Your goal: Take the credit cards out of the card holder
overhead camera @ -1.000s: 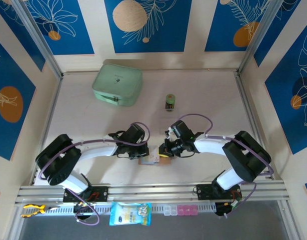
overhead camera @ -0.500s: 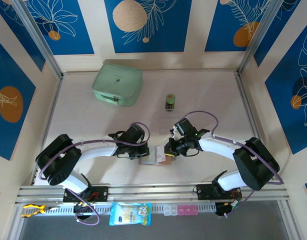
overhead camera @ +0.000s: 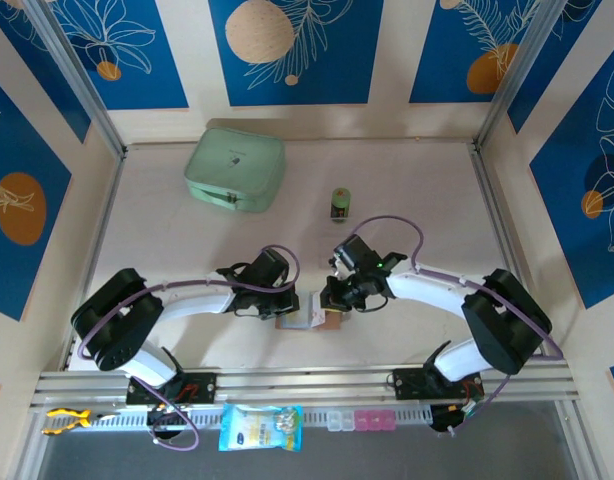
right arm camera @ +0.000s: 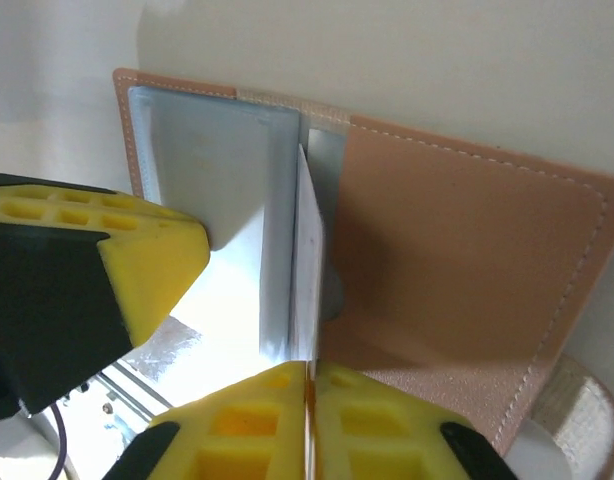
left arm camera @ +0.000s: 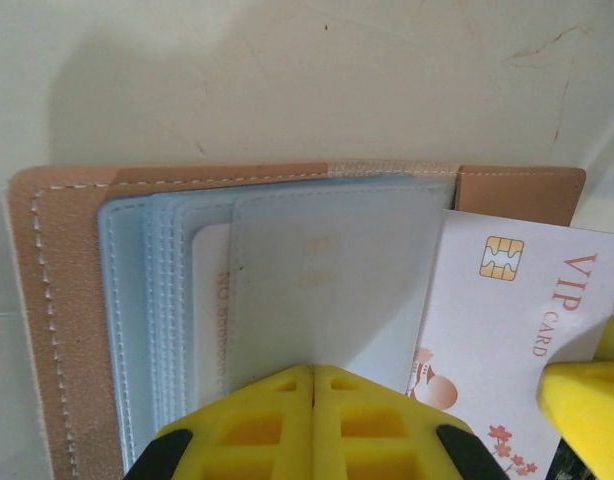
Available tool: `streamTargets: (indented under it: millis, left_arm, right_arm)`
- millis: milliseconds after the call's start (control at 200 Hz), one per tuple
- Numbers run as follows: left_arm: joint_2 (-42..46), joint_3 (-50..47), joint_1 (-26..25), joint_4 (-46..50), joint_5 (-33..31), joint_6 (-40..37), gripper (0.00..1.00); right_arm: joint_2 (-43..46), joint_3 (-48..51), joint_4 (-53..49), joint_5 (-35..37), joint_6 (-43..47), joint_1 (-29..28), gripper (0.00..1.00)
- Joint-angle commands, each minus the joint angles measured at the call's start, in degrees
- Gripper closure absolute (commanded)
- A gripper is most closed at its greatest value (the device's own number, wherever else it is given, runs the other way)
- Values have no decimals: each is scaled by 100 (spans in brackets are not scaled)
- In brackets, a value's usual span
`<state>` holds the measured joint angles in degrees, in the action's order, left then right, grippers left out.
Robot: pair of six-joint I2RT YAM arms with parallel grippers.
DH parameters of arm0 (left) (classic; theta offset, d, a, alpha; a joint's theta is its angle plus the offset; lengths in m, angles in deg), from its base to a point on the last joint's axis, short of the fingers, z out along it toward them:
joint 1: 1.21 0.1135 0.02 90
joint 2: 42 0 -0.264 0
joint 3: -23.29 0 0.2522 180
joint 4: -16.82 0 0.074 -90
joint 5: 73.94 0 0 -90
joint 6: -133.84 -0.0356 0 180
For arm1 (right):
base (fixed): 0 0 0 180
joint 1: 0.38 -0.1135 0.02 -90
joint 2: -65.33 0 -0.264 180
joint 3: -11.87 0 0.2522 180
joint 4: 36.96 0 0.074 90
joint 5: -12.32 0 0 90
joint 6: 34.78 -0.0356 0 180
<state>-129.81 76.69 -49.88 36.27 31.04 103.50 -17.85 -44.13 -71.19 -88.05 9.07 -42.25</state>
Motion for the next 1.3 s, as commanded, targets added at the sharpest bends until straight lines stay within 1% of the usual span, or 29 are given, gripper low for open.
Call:
streamTargets:
  millis: [0,120,300,395,565,780,1005,1150,1295]
  left_arm:
    - [-17,-140,-10,168,-4,19,100]
    - [1,-158,-8,152,-4,23,100]
    - [43,-150,-4,164,-25,29,100]
    - [288,-171,-10,206,-138,63,100]
    - [626,-88,38,552,-359,-31,100]
    - [717,-131,101,571,-391,-42,99]
    - [787,-193,119,526,-460,-42,99]
    - [885,-201,151,611,-540,-73,99]
    - [992,-261,198,630,-570,-68,99]
  right_arm:
    - [-114,-209,-413,262,-29,-131,84]
    - [-155,-267,-423,331,-98,-221,84]
    - [-232,-380,-578,472,-103,-277,91]
    - [-244,-450,-734,559,-61,-278,94]
    - [-224,-557,-956,655,35,-247,94]
    - [-156,-680,-1058,624,80,-234,95]
    - [124,-860,-1209,635,247,-167,97]
    - [268,-1053,-1341,432,589,46,99]
    - [385,-1198,-1451,-28,1033,407,100]
